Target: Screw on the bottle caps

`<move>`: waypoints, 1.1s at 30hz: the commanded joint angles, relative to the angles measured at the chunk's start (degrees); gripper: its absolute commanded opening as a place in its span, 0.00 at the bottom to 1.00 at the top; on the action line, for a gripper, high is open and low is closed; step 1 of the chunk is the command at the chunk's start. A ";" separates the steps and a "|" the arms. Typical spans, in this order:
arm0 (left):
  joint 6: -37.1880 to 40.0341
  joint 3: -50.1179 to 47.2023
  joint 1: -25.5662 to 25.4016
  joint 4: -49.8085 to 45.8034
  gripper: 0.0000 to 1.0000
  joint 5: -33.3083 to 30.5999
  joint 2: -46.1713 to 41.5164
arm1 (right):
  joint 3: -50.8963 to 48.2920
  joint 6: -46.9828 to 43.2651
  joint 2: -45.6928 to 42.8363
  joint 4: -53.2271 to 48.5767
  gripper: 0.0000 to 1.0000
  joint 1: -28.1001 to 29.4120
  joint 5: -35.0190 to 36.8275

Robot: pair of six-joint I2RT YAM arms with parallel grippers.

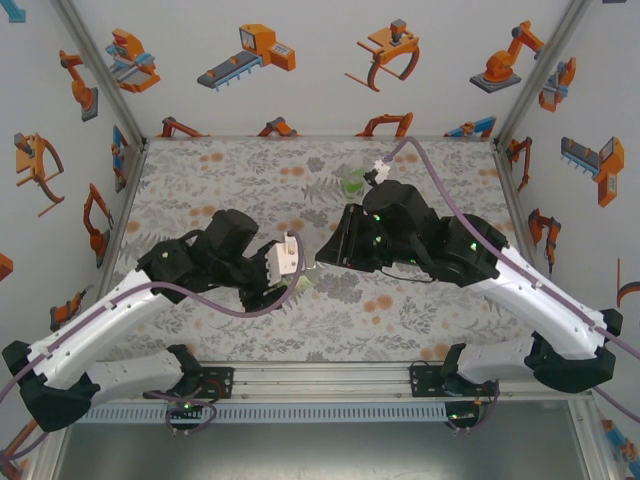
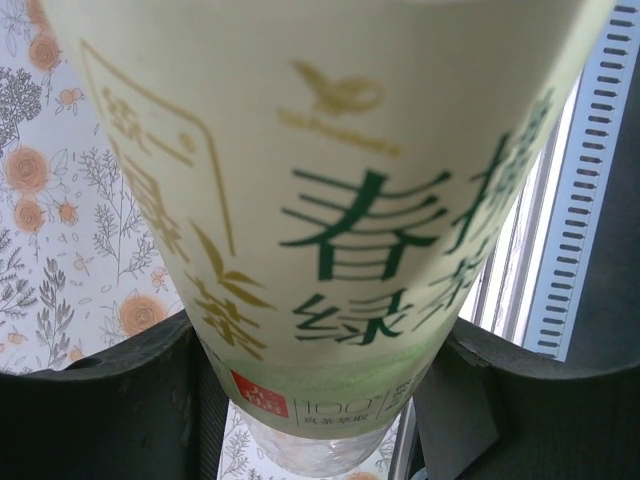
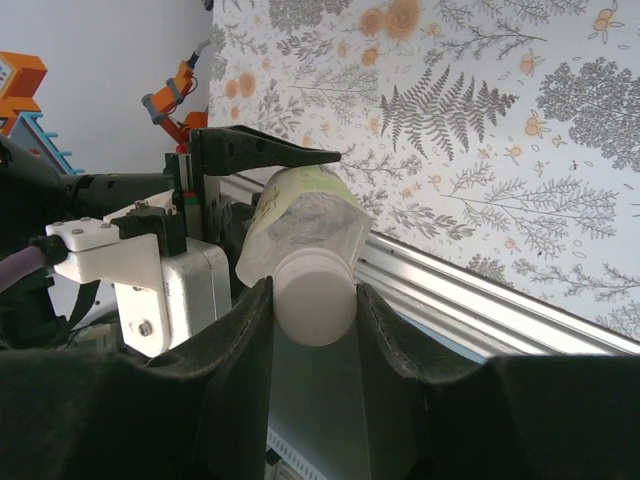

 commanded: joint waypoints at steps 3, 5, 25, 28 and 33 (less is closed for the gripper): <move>-1.50 3.09 -0.19 2.76 0.00 3.47 0.24 | 1.26 -4.53 1.60 -5.40 0.04 0.20 1.44; -0.10 1.99 -0.20 4.21 0.00 6.31 -0.82 | 0.10 -6.23 0.89 -1.98 0.10 0.18 -0.90; 3.59 -3.36 -0.23 9.75 0.00 8.73 -5.19 | 1.42 -17.74 -3.43 5.19 0.56 0.22 -5.74; 3.18 -3.36 -0.24 9.74 0.00 6.98 -5.11 | 0.20 -18.52 -4.62 4.88 0.56 0.13 -2.96; 2.53 -3.86 -0.15 10.12 0.00 6.31 -5.74 | -1.43 -19.49 -6.42 4.72 0.56 0.13 -0.48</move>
